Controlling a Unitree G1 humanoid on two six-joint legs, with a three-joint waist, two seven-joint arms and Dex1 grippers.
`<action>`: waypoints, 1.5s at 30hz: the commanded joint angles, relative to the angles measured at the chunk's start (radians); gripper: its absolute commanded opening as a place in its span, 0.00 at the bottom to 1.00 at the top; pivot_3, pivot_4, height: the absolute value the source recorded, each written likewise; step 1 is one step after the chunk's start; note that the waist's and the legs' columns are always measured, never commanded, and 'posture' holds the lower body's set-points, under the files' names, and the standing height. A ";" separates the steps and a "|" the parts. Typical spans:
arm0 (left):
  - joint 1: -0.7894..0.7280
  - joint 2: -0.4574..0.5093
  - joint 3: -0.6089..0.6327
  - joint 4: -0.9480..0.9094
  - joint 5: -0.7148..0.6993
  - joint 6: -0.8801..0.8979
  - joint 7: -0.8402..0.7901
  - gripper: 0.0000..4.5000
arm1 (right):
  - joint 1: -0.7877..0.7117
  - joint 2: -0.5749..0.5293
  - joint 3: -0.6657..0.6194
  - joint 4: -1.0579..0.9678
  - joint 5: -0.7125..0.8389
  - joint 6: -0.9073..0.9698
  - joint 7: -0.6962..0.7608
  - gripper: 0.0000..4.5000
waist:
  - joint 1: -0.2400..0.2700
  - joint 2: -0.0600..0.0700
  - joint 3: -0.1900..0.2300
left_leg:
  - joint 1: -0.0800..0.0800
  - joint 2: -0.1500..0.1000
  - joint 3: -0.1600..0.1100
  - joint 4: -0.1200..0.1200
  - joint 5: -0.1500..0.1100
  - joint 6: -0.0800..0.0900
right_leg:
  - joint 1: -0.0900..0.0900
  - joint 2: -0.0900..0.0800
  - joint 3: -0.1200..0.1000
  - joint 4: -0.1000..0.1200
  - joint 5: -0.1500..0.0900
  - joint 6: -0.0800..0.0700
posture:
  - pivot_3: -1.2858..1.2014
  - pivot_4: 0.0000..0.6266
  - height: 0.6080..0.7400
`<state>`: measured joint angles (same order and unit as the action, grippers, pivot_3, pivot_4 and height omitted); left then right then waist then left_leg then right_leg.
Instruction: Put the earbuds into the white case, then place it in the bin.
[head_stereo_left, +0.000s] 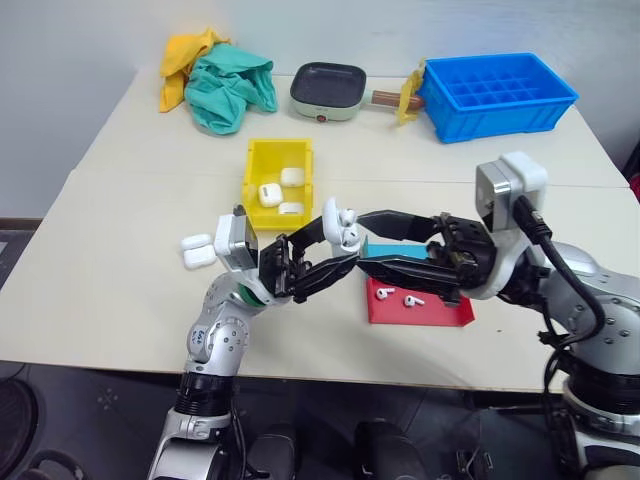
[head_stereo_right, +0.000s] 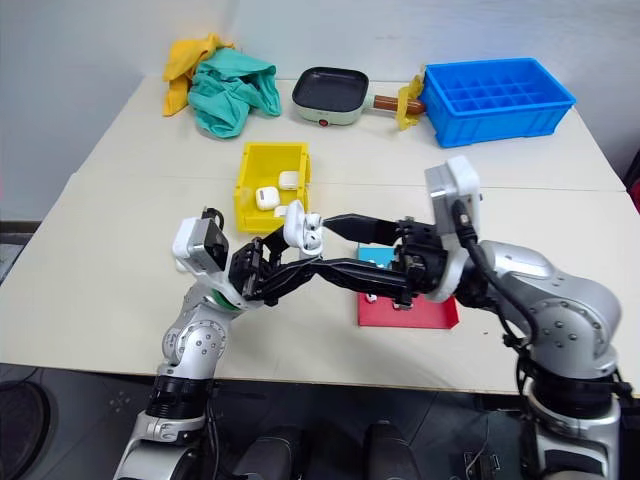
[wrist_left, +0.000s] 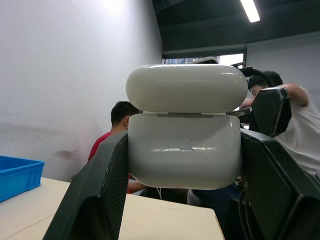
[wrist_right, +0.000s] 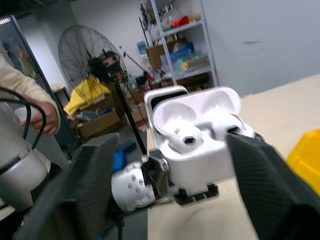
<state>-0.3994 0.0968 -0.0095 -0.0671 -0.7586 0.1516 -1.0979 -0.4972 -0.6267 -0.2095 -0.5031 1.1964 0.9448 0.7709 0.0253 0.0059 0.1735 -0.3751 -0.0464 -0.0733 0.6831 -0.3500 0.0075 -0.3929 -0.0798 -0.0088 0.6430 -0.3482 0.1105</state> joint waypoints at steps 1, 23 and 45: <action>-0.011 0.069 -0.013 0.008 0.092 -0.011 0.009 0.62 | 0.070 -0.113 -0.125 -0.021 0.085 0.025 0.025 0.90 | 0.002 0.000 0.000 | 0.000 0.000 0.000 0.000 0.000 0.000 | 0.000 0.000 0.000 0.000 0.000 0.000 | 0.52 0.24 1.00; -0.053 0.249 -0.146 -0.021 0.423 -0.070 0.089 0.62 | 0.160 -0.209 0.130 0.020 -0.427 -0.277 0.171 0.00 | 0.001 -0.001 0.001 | 0.000 0.000 0.001 -0.001 0.000 0.001 | -0.001 0.000 0.001 0.000 0.000 0.000 | 0.52 0.24 1.00; -0.425 0.225 0.116 0.449 0.471 0.054 0.592 0.62 | 0.651 0.074 -0.338 -0.107 -0.532 -0.773 0.043 1.00 | 0.001 -0.003 0.001 | 0.003 -0.002 0.002 -0.001 0.001 0.000 | 0.000 0.001 0.002 0.004 0.000 0.001 | 0.52 0.24 1.00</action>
<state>-0.7826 0.3202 0.1021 0.3210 -0.3250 0.2746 -0.5287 0.1514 -0.5541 -0.5386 -0.5831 0.6430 0.1864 0.8315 0.0262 0.0027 0.1747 -0.3722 -0.0487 -0.0713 0.6825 -0.3494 0.0074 -0.3928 -0.0790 -0.0068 0.6471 -0.3480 0.1111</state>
